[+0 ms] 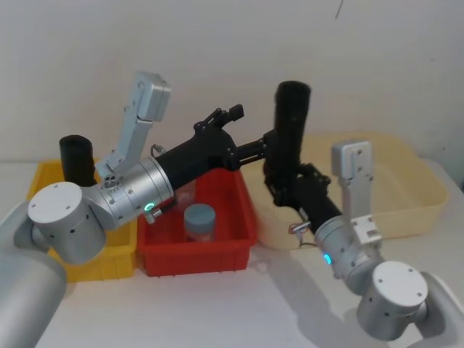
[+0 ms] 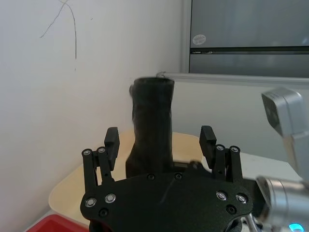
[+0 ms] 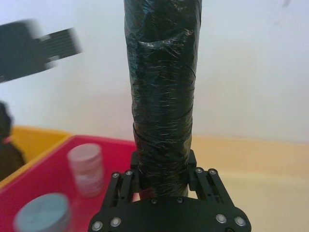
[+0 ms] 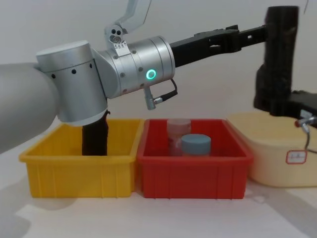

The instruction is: Pick up the garbage bag with the one hand and transfer it to the other hand.

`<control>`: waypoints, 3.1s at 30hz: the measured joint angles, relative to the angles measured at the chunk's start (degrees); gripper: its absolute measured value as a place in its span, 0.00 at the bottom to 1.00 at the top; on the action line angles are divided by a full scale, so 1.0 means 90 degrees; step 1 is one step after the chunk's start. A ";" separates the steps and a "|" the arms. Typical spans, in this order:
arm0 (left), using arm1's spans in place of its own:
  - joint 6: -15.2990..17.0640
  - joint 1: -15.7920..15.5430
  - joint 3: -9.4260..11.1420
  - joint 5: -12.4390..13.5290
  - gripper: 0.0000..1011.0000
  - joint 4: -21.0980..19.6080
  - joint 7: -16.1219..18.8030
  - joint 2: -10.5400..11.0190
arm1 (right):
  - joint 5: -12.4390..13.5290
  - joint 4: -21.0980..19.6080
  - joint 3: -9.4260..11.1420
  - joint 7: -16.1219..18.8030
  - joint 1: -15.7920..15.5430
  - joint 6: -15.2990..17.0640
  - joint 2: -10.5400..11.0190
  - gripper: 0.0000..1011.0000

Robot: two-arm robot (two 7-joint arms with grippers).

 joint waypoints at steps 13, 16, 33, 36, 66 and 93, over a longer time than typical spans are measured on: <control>0.0000 0.0000 0.0000 0.0000 0.99 0.0000 0.0000 0.0000 | -0.0084 0.0367 0.0685 -0.0422 0.0467 0.0085 0.0241 0.63; 0.0000 0.0000 0.0000 0.0000 0.99 0.0000 0.0000 0.0000 | -0.0164 0.0458 0.0773 -0.0495 0.0569 0.0146 0.0338 0.73; 0.0000 0.0000 0.0000 0.0000 0.99 0.0000 0.0000 0.0000 | -0.0986 0.0703 0.0737 -0.0789 0.0942 0.0455 0.0818 0.99; 0.0000 0.0000 0.0000 0.0000 0.99 0.0000 0.0000 0.0000 | -0.1101 0.0695 0.0693 -0.0793 0.0963 0.0455 0.0880 0.99; -0.0088 0.1400 -0.0503 0.0296 0.99 -0.2062 0.1552 0.0882 | -0.0686 -0.0308 0.0607 0.0217 0.0529 0.0442 0.0811 0.99; -0.0283 0.2432 -0.0987 0.0247 0.99 -0.2908 0.2068 0.1243 | -0.0359 -0.1313 -0.0290 0.1302 -0.0071 0.1028 0.0940 0.99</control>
